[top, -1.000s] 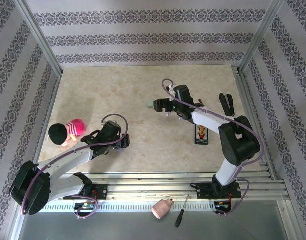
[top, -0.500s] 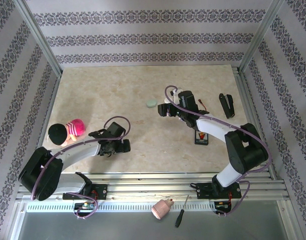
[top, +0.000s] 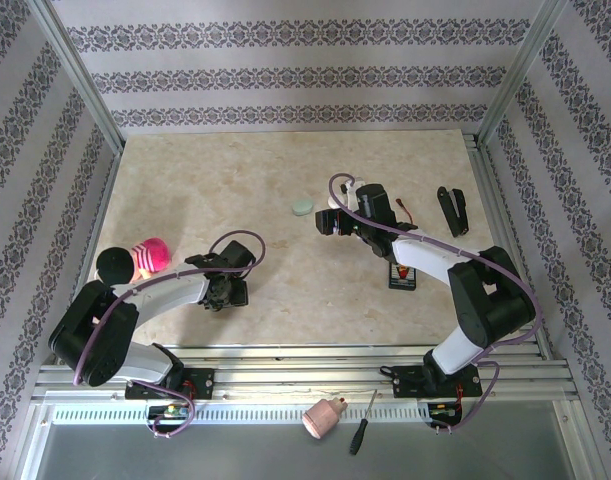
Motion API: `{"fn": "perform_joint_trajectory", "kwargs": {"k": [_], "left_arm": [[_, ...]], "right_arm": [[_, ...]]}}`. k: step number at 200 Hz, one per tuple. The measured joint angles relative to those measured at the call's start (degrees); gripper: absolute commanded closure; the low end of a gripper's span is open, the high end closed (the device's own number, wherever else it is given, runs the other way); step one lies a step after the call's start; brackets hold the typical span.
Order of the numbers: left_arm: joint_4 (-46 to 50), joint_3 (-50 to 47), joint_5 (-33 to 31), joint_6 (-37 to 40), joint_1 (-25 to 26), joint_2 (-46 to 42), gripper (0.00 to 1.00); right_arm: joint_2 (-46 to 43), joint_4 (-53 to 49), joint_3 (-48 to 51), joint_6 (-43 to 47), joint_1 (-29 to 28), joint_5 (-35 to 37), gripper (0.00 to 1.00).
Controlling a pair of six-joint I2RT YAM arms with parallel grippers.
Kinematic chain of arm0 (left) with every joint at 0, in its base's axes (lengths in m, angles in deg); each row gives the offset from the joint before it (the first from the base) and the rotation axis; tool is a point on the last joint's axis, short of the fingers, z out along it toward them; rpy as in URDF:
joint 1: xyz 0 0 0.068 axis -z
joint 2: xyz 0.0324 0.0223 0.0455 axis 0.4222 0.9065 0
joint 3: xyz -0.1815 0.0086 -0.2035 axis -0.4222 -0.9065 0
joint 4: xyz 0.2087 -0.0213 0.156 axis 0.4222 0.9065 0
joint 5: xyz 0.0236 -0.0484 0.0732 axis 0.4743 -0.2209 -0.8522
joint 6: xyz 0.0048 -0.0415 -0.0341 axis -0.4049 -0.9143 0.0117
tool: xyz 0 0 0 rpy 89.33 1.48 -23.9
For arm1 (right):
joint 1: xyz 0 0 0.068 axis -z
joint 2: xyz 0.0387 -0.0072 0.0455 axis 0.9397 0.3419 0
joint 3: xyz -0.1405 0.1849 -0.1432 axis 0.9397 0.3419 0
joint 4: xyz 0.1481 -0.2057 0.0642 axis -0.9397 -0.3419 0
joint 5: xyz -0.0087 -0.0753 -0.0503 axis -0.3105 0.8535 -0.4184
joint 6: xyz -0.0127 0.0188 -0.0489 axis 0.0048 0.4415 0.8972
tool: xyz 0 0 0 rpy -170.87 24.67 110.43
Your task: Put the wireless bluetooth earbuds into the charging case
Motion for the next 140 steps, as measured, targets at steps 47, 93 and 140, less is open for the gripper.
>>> {"fn": "perform_joint_trajectory", "kwargs": {"k": [47, 93, 140], "left_arm": [[0.09, 1.07, 1.25, 0.48, 0.50, 0.13, 0.60], [0.11, 1.55, 1.31, 1.07, 0.87, -0.59, 0.61], [-0.04, 1.57, 1.01, 3.48, 0.87, -1.14, 0.61]], "right_arm": [[0.00, 0.81, 0.13, -0.02, 0.00, -0.02, 0.02], [0.00, 1.40, 0.20, -0.48, 0.15, -0.94, 0.02], [-0.96, 3.72, 2.93, -3.45, 2.95, -4.17, 0.02]]}}
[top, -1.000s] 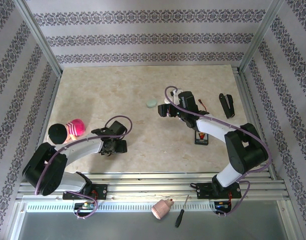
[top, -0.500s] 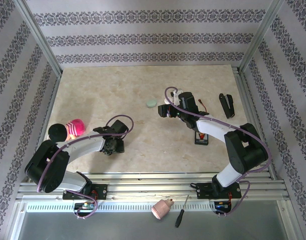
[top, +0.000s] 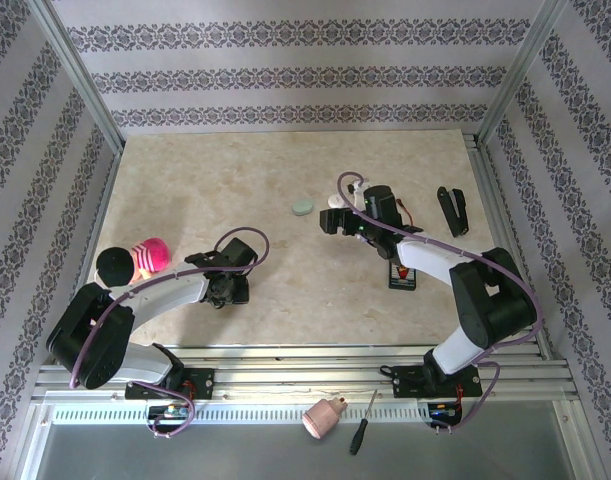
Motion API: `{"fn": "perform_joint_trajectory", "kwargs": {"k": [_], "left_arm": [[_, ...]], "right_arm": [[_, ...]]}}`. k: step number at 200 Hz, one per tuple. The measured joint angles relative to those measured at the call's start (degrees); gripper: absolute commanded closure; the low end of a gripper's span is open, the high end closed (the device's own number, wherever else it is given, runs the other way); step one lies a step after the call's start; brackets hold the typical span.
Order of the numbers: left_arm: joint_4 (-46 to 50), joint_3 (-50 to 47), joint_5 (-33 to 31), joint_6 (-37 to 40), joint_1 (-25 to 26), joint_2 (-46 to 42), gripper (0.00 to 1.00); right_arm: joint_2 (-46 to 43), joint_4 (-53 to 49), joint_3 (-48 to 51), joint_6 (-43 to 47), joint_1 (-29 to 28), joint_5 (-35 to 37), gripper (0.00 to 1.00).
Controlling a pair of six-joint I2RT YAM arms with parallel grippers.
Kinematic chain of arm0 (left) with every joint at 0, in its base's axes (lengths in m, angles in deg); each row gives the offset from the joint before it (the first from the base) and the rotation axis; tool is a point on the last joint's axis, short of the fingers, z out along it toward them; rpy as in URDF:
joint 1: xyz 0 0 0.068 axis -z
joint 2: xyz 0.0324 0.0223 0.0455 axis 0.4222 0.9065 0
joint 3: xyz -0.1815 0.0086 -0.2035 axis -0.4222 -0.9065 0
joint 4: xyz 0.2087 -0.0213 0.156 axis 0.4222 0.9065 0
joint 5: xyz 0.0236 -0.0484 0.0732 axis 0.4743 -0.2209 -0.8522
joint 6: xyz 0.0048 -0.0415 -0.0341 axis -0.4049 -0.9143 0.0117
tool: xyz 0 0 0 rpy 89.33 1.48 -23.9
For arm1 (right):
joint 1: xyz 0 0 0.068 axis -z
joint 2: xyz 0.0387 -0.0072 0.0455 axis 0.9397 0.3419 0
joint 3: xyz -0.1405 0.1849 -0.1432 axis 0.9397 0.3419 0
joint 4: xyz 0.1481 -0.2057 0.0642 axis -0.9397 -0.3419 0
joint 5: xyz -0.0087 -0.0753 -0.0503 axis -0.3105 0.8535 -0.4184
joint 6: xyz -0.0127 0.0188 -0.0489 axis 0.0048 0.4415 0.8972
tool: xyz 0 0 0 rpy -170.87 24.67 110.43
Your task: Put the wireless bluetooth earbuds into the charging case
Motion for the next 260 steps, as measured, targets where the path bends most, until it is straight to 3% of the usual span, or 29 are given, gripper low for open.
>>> {"fn": "perform_joint_trajectory", "kwargs": {"k": [76, 152, 260], "left_arm": [[-5.42, 4.07, 2.51, 12.07, 0.00, -0.22, 0.61], [-18.95, 7.54, 10.21, 24.28, 0.04, -0.15, 0.62], [-28.39, 7.56, 25.83, 38.82, 1.18, -2.08, 0.64]], "right_arm": [[-4.48, 0.76, 1.92, -13.60, 4.92, -16.57, 0.03], [-8.50, -0.44, 4.68, -27.50, 3.39, -33.81, 0.08], [-7.74, 4.00, 4.61, -42.60, -2.38, -40.30, 0.32]]}}
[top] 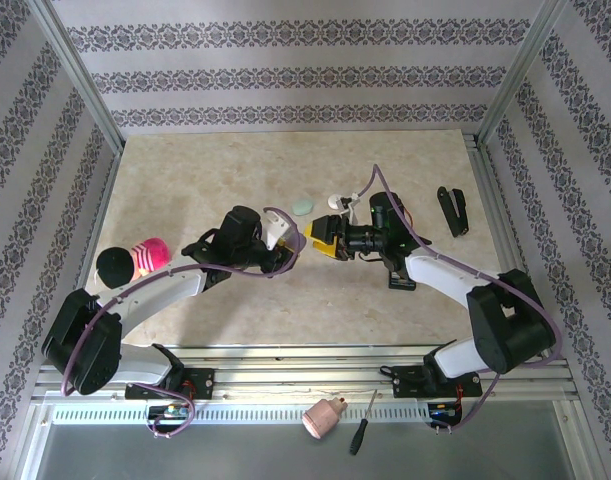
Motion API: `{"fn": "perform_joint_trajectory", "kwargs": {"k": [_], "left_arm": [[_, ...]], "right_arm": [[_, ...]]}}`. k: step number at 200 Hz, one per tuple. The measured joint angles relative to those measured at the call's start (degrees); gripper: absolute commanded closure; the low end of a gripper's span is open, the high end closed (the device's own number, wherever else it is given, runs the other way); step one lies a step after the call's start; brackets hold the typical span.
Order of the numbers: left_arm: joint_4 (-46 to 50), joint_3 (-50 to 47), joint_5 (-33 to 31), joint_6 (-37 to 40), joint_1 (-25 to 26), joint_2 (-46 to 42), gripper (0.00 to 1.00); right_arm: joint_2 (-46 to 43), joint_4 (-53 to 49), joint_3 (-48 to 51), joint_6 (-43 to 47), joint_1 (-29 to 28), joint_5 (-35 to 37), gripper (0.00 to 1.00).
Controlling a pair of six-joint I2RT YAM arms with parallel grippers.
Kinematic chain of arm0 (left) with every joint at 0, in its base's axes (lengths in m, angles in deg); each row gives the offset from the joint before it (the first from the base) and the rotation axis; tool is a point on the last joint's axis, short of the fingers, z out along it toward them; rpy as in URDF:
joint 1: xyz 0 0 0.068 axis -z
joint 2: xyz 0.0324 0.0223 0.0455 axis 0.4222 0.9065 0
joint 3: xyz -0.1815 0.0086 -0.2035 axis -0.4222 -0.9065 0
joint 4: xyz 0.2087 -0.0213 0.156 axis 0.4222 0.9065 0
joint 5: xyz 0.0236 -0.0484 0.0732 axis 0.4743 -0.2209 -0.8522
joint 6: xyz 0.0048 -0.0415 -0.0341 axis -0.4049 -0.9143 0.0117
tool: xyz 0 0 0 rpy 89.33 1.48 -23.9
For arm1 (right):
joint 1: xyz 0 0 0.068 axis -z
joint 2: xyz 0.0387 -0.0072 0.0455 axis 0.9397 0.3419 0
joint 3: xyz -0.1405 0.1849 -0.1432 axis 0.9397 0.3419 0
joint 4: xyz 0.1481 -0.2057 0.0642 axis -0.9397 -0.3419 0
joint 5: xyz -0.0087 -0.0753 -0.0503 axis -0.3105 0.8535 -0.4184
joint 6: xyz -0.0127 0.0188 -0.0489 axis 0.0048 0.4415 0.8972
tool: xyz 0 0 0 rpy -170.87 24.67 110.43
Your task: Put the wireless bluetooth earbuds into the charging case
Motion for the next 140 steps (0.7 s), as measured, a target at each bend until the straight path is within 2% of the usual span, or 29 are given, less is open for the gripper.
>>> {"fn": "perform_joint_trajectory", "kwargs": {"k": [58, 73, 96, 121, 140], "left_arm": [[-0.11, 0.04, 2.82, 3.19, 0.31, 0.00, 0.64], [-0.13, 0.04, 3.23, 3.48, 0.33, 0.00, 0.64], [-0.13, 0.11, 3.30, 3.65, 0.33, 0.22, 0.64], [-0.02, 0.55, 3.15, 3.76, 0.35, 0.87, 0.63], [-0.07, 0.72, 2.93, 3.87, 0.35, 1.29, 0.55]], "right_arm": [[1.57, 0.98, -0.61, -1.36, -1.38, -1.05, 0.50], [1.92, 1.07, -0.61, -1.42, -1.38, -1.14, 0.57], [2.23, 1.38, -0.68, -1.66, -1.38, -1.66, 0.61], [2.75, 2.16, -0.70, -1.77, -1.31, -2.23, 0.73], [3.02, 2.54, -0.70, -2.12, -0.94, -2.51, 0.76]]}}
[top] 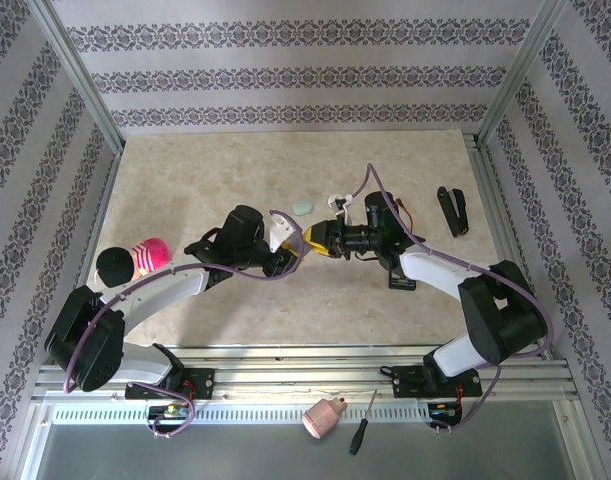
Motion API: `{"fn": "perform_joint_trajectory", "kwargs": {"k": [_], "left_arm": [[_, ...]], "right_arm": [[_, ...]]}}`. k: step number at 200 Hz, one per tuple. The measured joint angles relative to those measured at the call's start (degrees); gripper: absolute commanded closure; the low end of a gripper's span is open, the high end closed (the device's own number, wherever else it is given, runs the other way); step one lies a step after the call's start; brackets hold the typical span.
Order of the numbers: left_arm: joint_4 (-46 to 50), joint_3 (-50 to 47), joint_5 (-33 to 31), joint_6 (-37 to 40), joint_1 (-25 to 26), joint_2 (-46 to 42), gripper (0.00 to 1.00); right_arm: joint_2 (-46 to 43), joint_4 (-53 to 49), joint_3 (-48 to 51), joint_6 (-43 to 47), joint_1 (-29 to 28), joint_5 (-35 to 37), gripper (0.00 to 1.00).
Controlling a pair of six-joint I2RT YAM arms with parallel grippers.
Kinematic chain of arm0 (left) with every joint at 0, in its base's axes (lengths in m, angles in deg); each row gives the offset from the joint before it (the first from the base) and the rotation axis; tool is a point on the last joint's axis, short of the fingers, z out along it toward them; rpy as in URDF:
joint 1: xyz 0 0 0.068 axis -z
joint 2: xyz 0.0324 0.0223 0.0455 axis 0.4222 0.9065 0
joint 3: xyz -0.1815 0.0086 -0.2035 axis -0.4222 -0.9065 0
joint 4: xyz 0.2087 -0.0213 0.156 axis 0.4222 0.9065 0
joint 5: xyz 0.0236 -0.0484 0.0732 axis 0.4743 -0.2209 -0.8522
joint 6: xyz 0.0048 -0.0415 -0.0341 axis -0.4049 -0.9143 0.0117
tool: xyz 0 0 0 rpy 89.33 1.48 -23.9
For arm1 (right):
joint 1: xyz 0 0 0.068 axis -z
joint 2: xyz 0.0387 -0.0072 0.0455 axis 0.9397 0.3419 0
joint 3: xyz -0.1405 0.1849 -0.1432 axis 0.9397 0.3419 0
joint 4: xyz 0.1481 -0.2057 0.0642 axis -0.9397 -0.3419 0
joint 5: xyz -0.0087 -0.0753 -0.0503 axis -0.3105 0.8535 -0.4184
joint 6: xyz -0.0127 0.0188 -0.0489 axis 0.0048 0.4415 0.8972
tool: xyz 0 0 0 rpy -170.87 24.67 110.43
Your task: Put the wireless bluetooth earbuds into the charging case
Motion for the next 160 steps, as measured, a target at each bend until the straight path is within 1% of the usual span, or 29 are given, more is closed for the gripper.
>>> {"fn": "perform_joint_trajectory", "kwargs": {"k": [19, 46, 61, 92, 121, 145, 160], "left_arm": [[-0.46, 0.09, 0.07, 0.37, 0.00, 0.00, 0.40], [-2.95, 0.17, -0.33, 0.22, 0.02, 0.00, 0.13], [-5.33, 0.02, -0.94, -0.70, 0.00, -0.07, 0.00], [-13.18, -3.41, -2.67, -2.99, 0.00, -2.51, 0.01], [-24.33, -8.94, -4.70, -5.53, 0.00, -4.74, 0.01], [-30.67, -9.88, -4.70, -6.36, 0.00, -4.52, 0.00], [-36.33, -10.05, -4.66, -6.56, 0.00, -4.04, 0.00]], "right_arm": [[0.02, 0.44, 0.00, -0.20, 0.00, -0.04, 0.77], [-0.02, 1.09, 0.00, -1.01, 0.72, -0.26, 0.77], [-0.20, 1.86, 0.04, -2.10, 1.86, -0.50, 0.78], [-0.96, 6.99, 1.09, -6.69, 4.59, -0.70, 0.79], [-1.01, 17.59, 3.39, -15.41, 6.40, -1.16, 0.79], [-0.87, 25.66, 4.07, -22.01, 7.13, -1.31, 0.79], [-0.87, 30.45, 4.57, -26.01, 7.41, -1.22, 0.79]]}}
